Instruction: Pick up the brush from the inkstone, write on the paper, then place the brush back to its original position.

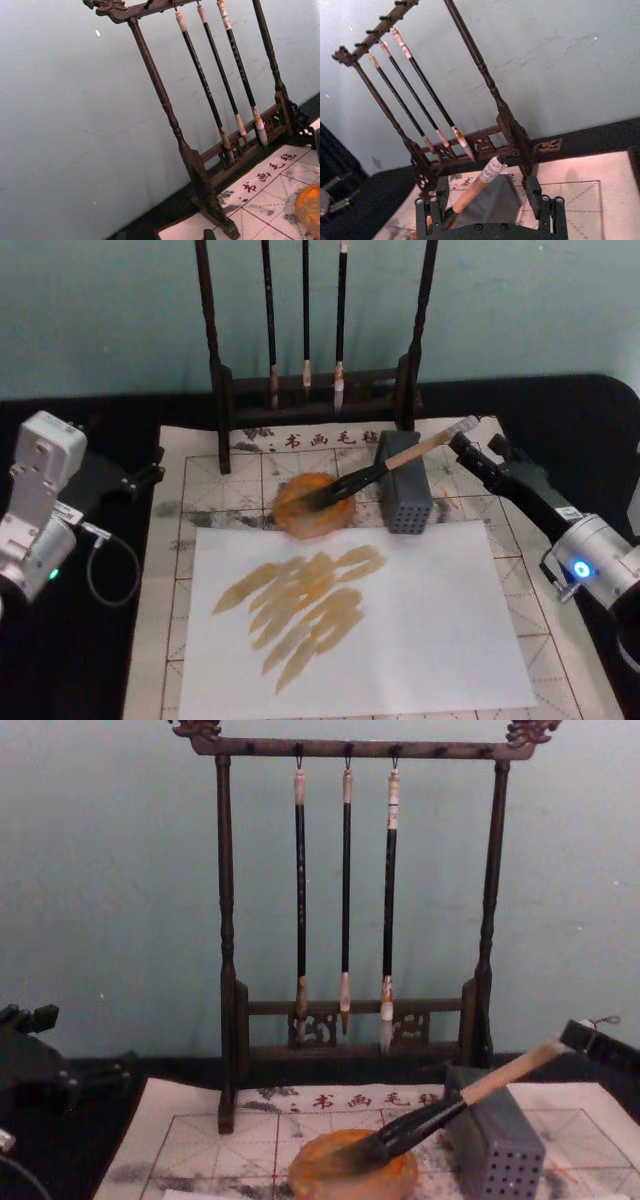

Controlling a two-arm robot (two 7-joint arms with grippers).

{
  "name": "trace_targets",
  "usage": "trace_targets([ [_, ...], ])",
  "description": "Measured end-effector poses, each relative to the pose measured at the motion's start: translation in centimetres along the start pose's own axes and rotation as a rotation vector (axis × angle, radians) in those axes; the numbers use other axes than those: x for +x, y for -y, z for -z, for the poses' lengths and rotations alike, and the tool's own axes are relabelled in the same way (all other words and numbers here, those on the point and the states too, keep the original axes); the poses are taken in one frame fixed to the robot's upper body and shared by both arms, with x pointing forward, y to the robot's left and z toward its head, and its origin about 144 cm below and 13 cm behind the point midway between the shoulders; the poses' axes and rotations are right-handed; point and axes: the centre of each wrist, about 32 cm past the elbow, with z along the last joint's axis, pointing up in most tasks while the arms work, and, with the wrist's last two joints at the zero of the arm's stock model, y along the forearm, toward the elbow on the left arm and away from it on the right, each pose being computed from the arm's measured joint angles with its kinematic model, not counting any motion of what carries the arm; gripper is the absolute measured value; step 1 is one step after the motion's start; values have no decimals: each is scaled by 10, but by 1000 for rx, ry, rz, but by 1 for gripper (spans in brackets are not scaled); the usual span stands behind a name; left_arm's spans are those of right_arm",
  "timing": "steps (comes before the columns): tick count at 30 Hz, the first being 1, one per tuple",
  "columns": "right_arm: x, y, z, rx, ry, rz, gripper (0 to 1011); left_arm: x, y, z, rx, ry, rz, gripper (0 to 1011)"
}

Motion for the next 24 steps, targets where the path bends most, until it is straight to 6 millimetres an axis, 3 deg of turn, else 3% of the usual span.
trace_targets([
  [24,1,-29,20,29,-285,-47,1000,0,0,0,0,0,0,1001],
])
